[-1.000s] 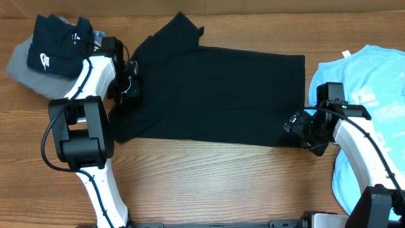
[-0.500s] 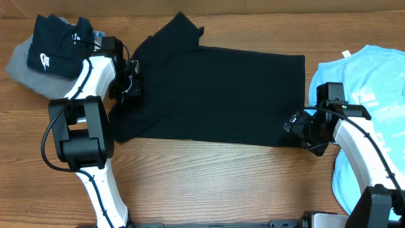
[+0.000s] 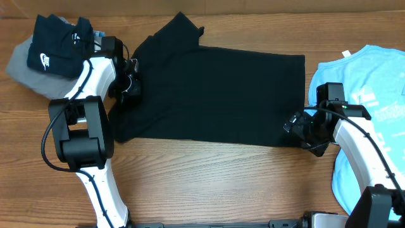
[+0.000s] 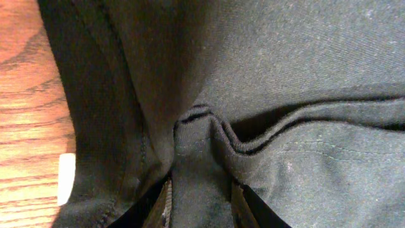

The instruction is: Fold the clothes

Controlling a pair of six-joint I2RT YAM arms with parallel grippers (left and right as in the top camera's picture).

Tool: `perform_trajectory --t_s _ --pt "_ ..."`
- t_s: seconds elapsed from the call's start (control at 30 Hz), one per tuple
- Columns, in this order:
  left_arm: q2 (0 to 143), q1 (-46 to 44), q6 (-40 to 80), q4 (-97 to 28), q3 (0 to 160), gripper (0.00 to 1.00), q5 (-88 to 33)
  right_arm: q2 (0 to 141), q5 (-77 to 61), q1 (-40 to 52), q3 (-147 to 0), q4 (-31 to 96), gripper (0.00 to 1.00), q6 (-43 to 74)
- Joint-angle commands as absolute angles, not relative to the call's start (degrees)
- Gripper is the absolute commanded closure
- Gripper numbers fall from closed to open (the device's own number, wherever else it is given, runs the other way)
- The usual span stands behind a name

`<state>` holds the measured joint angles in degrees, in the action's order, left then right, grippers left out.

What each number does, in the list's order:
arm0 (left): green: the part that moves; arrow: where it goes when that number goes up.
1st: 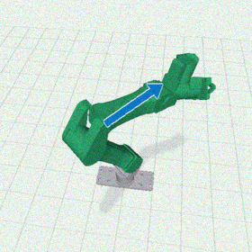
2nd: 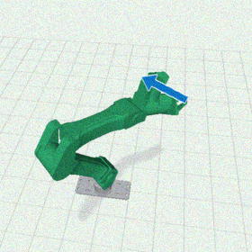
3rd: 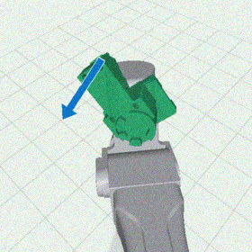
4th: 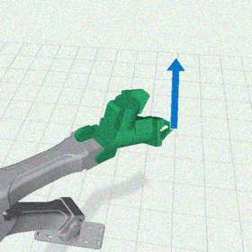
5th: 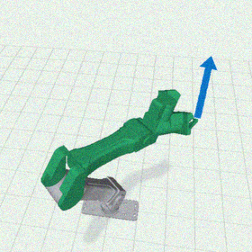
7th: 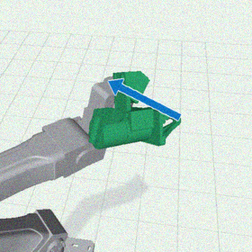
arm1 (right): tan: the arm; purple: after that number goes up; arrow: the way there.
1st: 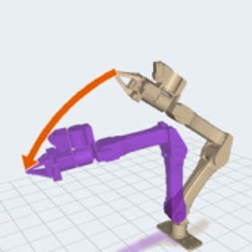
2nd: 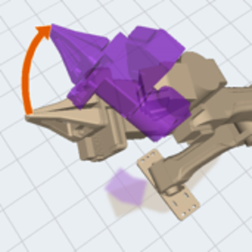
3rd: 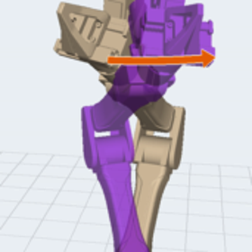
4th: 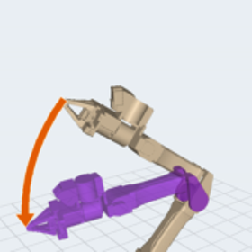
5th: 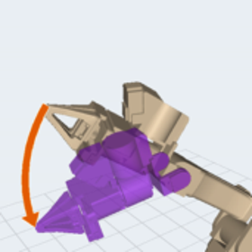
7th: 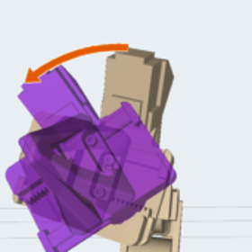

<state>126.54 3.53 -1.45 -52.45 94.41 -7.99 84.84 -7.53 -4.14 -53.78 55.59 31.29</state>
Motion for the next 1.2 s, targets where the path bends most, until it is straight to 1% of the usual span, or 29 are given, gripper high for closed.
perform_trajectory --t_s 0.0,0.03,0.1,0.33,0.63,0.8,0.9,0.93,0.97,1.07,1.17 --pt "126.28 3.6 -1.3 -51.48 92.07 0.68 -10.24 85.06 -7.86 -4.47 -53.41 55.7 0.15 31.46" --pt "126.28 3.6 -1.32 -51.13 91.55 0.72 -10.55 85.06 -7.86 -4.47 -53.41 55.7 0.15 31.46" --pt "126.28 3.6 -1.28 -51.05 91.0 0.85 -10.63 85.06 -7.84 -4.47 -53.41 55.86 0.15 31.46" --pt "126.19 3.6 -1.28 -53.36 93.56 0.96 -10.61 85.06 -7.84 -4.47 -53.41 55.88 0.15 31.46" --pt "126.19 3.49 -1.28 -61.49 103.5 0.96 -10.59 85.06 -7.84 -4.47 -53.41 55.83 0.15 31.46" --pt "126.19 3.25 -1.26 -62.59 104.33 0.94 -10.74 85.06 -7.84 -4.47 -53.41 55.83 0.15 31.46" --pt "126.19 3.14 -1.28 -62.96 104.33 0.85 -11.64 85.06 -7.84 -4.47 -53.41 55.81 0.15 31.46" --pt "126.19 3.11 -1.28 -62.98 104.33 0.85 -11.64 85.06 -7.84 -4.47 -53.41 55.81 0.15 31.46" --pt "126.19 3.07 -1.28 -63.0 104.33 0.87 -11.62 85.06 -7.84 -4.47 -53.41 55.81 0.15 31.46" --pt "126.19 2.96 -1.28 -63.0 104.33 0.96 -11.64 85.06 -7.84 -4.47 -53.41 55.86 0.15 31.46" --pt "126.19 2.96 -1.28 -63.02 104.33 0.96 -11.64 85.06 -7.84 -4.47 -53.41 55.86 0.15 31.46"
